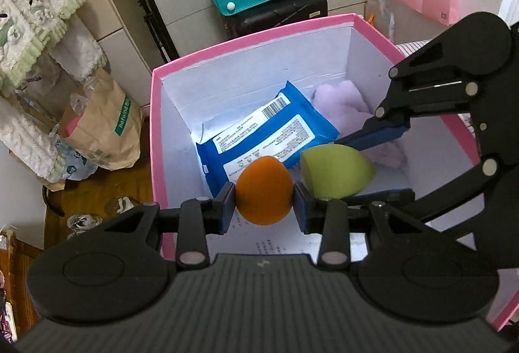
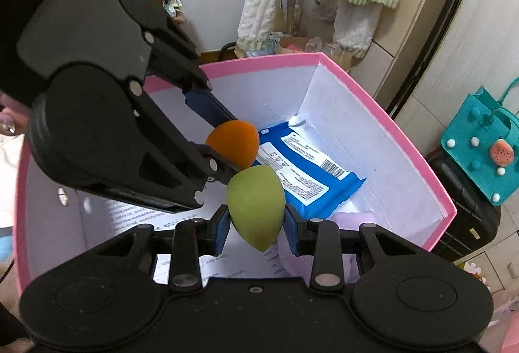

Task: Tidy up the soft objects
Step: 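Open the left tool over the box while the right tool releases the green sponge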

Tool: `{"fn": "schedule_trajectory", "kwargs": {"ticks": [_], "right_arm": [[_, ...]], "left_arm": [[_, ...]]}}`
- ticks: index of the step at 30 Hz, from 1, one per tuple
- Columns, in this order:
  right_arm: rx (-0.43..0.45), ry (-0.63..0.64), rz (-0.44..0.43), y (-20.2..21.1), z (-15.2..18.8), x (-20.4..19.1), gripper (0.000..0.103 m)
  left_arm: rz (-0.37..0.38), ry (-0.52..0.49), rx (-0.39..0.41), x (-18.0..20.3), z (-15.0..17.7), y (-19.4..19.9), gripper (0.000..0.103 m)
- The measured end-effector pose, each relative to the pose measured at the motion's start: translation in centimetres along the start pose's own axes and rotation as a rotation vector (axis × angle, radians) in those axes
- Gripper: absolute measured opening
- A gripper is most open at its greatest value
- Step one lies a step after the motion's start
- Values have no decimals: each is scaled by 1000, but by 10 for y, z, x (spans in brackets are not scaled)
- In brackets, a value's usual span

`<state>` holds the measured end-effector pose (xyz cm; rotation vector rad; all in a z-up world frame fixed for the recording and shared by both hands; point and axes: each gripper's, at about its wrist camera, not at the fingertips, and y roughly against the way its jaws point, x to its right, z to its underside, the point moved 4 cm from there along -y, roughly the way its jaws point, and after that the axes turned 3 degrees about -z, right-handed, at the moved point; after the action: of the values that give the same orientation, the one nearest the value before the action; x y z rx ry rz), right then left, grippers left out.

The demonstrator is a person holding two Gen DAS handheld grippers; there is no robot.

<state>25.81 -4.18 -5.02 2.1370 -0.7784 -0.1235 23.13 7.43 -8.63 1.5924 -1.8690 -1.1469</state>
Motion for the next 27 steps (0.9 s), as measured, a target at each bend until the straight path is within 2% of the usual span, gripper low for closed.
{"fn": "schedule_trajectory", "kwargs": {"ticks": [7, 11, 14, 18, 22, 27], "right_arm": [[-17, -9, -9, -8, -5, 7, 40], [-35, -26, -13, -16, -5, 8, 40], [-39, -34, -4, -21, -5, 8, 40], [-28, -61, 24, -21, -5, 10, 45], [4, -110, 28, -6, -2, 13, 47], [51, -215, 11, 28, 7, 14, 48]], "left_arm": [[-10, 18, -2, -5, -4, -6, 38], [-82, -2, -13, -2, -3, -12, 38], [-65, 8, -6, 0, -4, -13, 41], [-91, 24, 27, -2, -5, -7, 48], [-90, 38, 60, -4, -2, 9, 53], [-76, 40, 62, -4, 6, 41, 61]]}}
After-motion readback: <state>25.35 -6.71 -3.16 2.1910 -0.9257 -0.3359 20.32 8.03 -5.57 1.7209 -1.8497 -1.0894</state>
